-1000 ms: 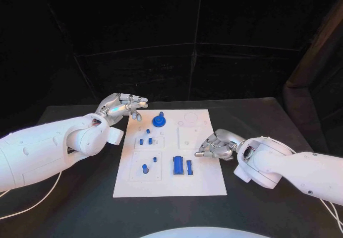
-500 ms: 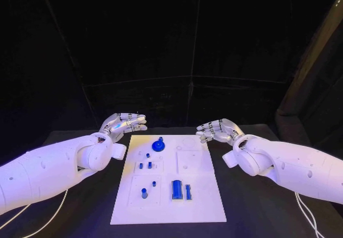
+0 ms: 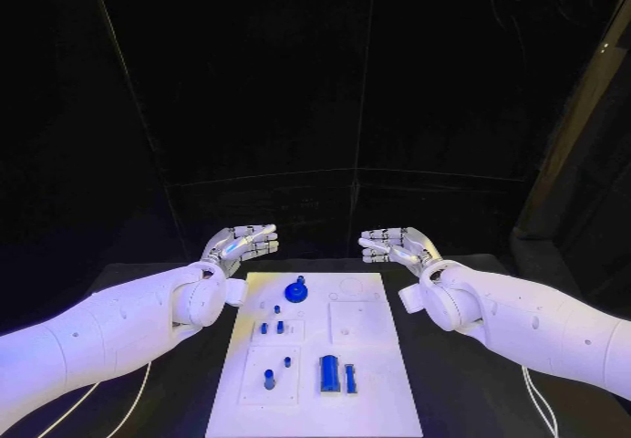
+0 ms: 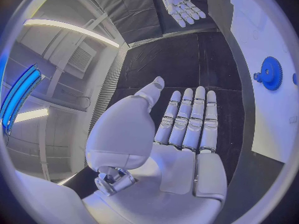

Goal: Assemble the parts on the task board

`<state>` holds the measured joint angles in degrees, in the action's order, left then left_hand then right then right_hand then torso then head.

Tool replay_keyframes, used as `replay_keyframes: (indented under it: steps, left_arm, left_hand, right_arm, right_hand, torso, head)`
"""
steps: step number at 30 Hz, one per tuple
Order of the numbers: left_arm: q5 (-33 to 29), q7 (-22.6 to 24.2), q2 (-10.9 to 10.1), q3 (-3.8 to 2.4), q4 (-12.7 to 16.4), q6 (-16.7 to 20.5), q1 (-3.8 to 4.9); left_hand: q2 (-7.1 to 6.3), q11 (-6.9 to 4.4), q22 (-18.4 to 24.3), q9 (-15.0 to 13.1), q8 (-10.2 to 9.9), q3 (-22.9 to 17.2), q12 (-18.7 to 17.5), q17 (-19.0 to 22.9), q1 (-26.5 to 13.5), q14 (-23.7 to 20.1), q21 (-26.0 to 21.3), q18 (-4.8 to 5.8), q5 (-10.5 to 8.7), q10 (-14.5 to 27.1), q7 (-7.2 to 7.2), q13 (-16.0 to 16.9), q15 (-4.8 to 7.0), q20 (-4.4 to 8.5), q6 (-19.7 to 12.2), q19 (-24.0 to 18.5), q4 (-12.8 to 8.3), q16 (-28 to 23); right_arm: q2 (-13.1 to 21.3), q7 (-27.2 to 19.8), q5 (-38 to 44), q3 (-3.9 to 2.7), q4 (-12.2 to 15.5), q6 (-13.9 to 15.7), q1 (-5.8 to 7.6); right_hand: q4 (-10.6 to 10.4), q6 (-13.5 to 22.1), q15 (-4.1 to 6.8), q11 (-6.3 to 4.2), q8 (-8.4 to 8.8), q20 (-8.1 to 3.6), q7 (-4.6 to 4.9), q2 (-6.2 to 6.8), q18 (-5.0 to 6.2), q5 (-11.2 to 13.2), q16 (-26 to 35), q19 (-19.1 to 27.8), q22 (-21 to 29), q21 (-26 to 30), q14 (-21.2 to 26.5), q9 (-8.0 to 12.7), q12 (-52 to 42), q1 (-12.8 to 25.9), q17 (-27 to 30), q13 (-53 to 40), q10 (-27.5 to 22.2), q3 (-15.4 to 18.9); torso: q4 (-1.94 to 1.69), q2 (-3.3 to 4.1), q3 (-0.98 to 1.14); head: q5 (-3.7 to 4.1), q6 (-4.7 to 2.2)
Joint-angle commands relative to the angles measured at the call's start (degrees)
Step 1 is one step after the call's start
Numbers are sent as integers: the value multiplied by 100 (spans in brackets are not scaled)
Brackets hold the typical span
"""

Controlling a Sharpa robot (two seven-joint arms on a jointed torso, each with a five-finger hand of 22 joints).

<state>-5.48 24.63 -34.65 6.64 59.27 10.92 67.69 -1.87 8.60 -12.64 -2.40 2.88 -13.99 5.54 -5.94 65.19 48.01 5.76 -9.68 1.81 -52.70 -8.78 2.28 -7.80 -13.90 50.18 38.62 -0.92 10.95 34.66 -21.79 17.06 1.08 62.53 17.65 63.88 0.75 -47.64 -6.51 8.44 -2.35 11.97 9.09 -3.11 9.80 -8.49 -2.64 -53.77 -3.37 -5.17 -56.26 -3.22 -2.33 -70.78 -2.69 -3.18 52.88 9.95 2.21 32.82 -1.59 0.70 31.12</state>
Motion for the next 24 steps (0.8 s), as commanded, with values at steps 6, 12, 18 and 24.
replay_keyframes:
  steps: [6,12,18,24]
  left_arm:
    - [111,103,-189,-126,574,627,-134]
    - [275,259,-495,-328,1511,1639,-367]
    - [432,407,-788,-521,2407,2606,-589]
    - [527,497,-965,-638,2950,3191,-724]
  left_hand:
    - [187,-387,566,240,-288,630,-554,594,-2921,-2153,-576,382,-181,2362,393,-228,350,624,-2248,-1730,92,-492]
    - [187,-860,722,240,-288,798,-554,594,-3720,-2740,-576,505,-181,3005,878,-228,780,794,-2861,-2203,92,-623]
    - [187,-860,833,240,-288,924,-554,594,-4296,-3165,-576,968,-181,3475,878,-228,780,915,-3309,-2545,92,-1095]
    - [187,-860,1264,240,-288,1399,-554,594,-4814,-3546,-576,968,-181,3891,878,-228,780,1390,-3705,-2850,92,-1095]
  right_arm:
    - [230,-178,-385,-26,622,617,-80]
    - [593,-471,-1006,-64,1618,1570,-217]
    - [870,-693,-1478,-94,2377,2297,-322]
    - [998,-796,-1697,-107,2728,2633,-370]
  right_hand:
    - [-75,2136,651,-378,235,-537,-406,311,-392,382,264,2410,337,517,2521,322,233,3168,269,318,-2370,-449]
    - [-75,2706,651,-844,235,-680,-909,311,-516,849,264,3053,337,517,3195,322,233,4014,269,318,-3000,-561]
    - [-75,3137,651,-844,235,-787,-909,311,-578,849,264,3541,337,517,3704,322,233,4655,269,318,-3482,-995]
    - [-75,3508,651,-844,235,-1197,-909,311,-980,849,264,3957,337,517,4142,322,233,5208,269,318,-3890,-995]
  torso:
    - [-179,-133,129]
    - [-221,-164,159]
    - [-221,-164,159]
    - [-221,-164,159]
  head:
    - [-56,266]
    - [-70,325]
    - [-70,325]
    - [-70,325]
